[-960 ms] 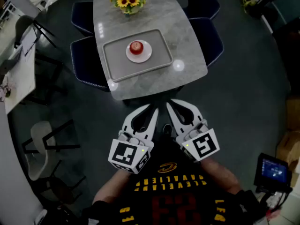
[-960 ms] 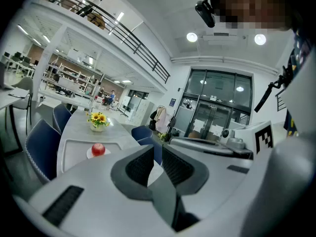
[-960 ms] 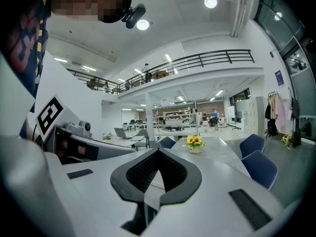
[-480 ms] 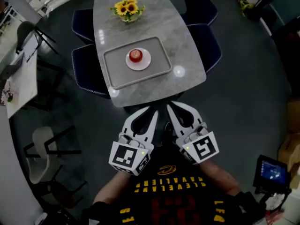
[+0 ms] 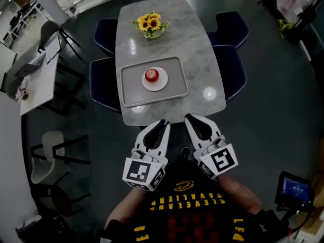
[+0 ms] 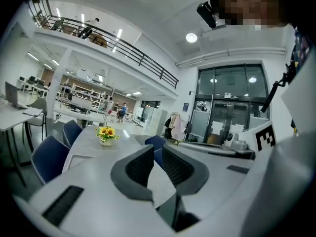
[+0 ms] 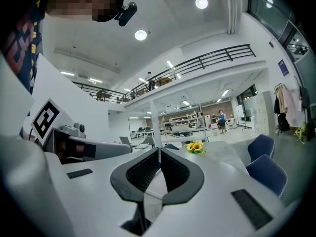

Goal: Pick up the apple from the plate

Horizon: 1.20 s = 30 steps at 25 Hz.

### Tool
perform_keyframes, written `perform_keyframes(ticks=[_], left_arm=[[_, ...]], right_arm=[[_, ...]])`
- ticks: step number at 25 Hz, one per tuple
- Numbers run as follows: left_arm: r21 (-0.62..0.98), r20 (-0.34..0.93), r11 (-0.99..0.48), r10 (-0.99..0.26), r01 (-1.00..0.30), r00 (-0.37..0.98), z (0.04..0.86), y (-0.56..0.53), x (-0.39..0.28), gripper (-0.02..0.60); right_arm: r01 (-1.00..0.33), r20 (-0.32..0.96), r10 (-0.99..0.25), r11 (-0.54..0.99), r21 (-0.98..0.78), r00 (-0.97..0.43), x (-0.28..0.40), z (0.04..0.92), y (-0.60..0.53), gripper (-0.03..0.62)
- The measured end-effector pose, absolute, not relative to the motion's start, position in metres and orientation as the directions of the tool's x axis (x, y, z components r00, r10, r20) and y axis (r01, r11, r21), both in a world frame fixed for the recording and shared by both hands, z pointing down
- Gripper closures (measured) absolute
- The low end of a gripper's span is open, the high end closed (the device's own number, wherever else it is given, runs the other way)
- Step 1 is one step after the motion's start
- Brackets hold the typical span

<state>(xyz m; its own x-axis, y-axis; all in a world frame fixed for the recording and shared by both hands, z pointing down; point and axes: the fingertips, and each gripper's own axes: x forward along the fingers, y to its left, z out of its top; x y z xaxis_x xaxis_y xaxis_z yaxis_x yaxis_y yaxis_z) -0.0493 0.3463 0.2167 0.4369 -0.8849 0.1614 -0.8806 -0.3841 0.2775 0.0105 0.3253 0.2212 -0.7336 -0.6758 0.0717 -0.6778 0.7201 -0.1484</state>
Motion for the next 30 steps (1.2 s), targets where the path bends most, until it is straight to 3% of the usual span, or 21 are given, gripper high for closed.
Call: perform_keyframes(ticks=[13,15,17,22,26,30], left_arm=[[0.341,0.248,-0.133,-0.942,-0.931,0.226,0.247,0.318,-0.082,0.528],[0.344,0.258,-0.103,-0.945,-0.933,0.200,0.250,0.317,-0.097,0.528],[0.336,0.255,-0.082,-0.951,-0.938,0.174,0.252,0.313,-0.112,0.525],[0.340,0.250,-0.089,-0.951,-0.936,0.181,0.267,0.283,-0.144,0.506],[0.334,0.317,-0.074,-0.930,-0.940,0.186,0.291,0.254,-0.175,0.508],[0.291,0.379,-0.036,-0.913,-0.956,0.150,0.309,0.227,-0.196,0.571]], right_arm=[[-0.609,0.130,-0.600,0.738,-0.291,-0.789,0.033,0.255,0.281,0.586],[-0.610,0.143,-0.598,0.730,-0.307,-0.788,0.030,0.259,0.278,0.540],[-0.615,0.152,-0.601,0.721,-0.319,-0.784,0.028,0.264,0.273,0.537],[-0.632,0.175,-0.614,0.696,-0.341,-0.770,0.026,0.280,0.239,0.531],[-0.645,0.202,-0.620,0.669,-0.368,-0.758,0.016,0.291,0.207,0.531],[-0.662,0.240,-0.623,0.644,-0.384,-0.745,0.006,0.297,0.180,0.531]])
